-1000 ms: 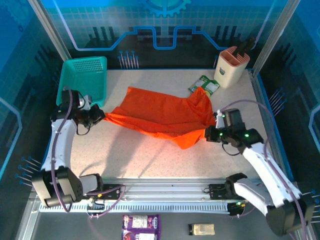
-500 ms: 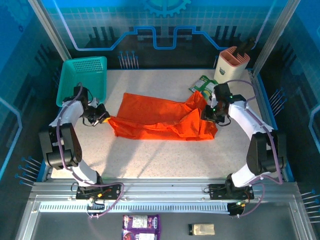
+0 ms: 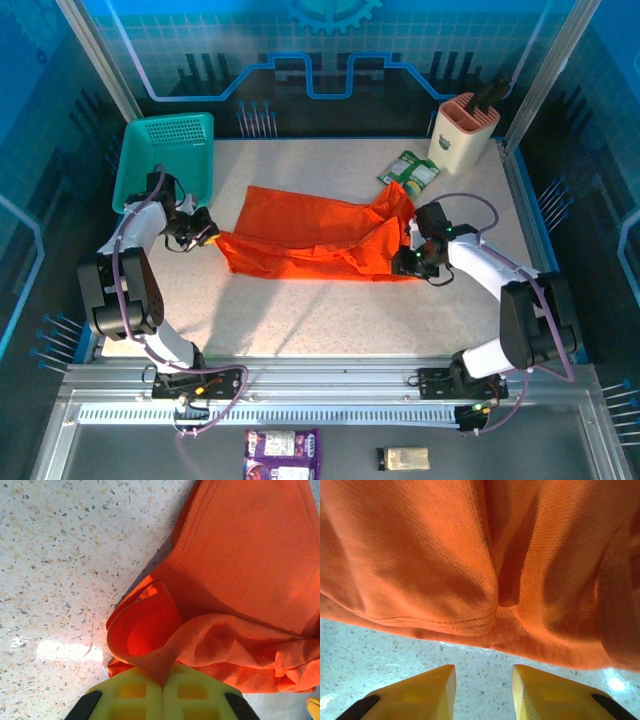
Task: Fold the inside-out t-shirt
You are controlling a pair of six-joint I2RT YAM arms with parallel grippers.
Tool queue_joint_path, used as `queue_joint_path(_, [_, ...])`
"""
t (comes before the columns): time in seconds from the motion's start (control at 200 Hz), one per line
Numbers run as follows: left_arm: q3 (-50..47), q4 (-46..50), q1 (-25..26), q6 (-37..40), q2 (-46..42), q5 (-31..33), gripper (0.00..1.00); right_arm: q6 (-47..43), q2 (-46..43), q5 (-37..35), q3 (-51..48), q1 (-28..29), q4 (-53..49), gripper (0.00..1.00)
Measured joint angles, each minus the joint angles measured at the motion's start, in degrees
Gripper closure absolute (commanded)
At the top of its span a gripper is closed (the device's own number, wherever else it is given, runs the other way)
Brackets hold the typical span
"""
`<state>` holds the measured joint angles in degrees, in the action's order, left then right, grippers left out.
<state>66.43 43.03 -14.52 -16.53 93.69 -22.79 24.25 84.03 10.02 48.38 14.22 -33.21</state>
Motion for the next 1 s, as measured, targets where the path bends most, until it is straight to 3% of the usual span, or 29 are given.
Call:
queue_joint_path(0.385, [0.0, 0.0, 0.0, 0.0, 0.0, 0.0, 1.00, 0.2, 7.7, 4.6, -0.9, -0.9, 9.8, 0.53])
queue_joint_path(0.605, [0.0, 0.0, 0.0, 0.0, 0.0, 0.0, 1.00, 1.1, 7.9, 9.2, -3.3, -1.6, 14.8, 0.57])
queue_joint_path(1.001, [0.0, 0.0, 0.0, 0.0, 0.0, 0.0, 1.00, 2.6, 4.6, 13.0, -5.3, -2.7, 17.4, 0.74])
